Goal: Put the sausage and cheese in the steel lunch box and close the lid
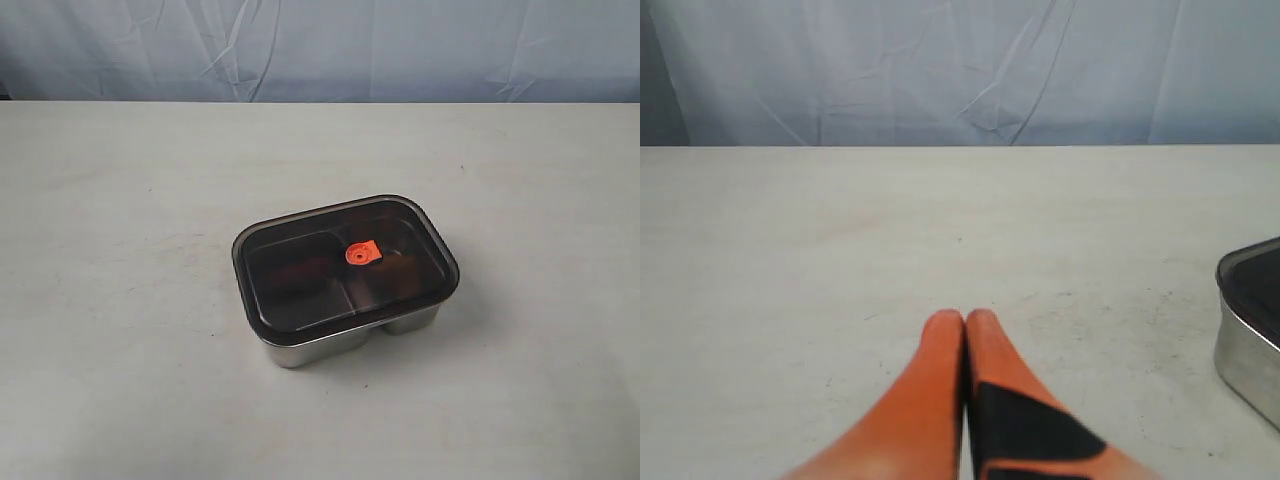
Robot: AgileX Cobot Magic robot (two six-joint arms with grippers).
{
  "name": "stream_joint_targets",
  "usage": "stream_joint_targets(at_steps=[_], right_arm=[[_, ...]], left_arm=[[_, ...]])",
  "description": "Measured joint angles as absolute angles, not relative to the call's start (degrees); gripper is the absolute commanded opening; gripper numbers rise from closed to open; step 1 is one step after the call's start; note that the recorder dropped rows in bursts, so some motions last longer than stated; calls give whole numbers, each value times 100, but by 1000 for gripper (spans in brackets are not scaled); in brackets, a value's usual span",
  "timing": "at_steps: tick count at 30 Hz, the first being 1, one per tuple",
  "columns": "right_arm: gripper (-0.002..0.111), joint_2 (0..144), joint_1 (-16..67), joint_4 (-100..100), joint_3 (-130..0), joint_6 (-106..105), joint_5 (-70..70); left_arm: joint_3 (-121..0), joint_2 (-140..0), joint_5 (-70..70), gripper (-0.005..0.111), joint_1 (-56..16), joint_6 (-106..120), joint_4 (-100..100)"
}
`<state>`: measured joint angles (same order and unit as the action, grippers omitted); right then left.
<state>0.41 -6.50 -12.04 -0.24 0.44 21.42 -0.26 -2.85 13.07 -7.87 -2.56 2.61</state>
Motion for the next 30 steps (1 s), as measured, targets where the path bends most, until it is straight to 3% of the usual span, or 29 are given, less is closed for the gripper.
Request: stream_joint_targets(at_steps=[7,30], right_arm=[[0,41,-650,-1204,-24,44,2142],[0,41,-650,-1214,-24,44,2134]], left_arm=[[-26,-36,1316,0,-419,-296,301],[-26,-36,1316,0,-407,-447,156]])
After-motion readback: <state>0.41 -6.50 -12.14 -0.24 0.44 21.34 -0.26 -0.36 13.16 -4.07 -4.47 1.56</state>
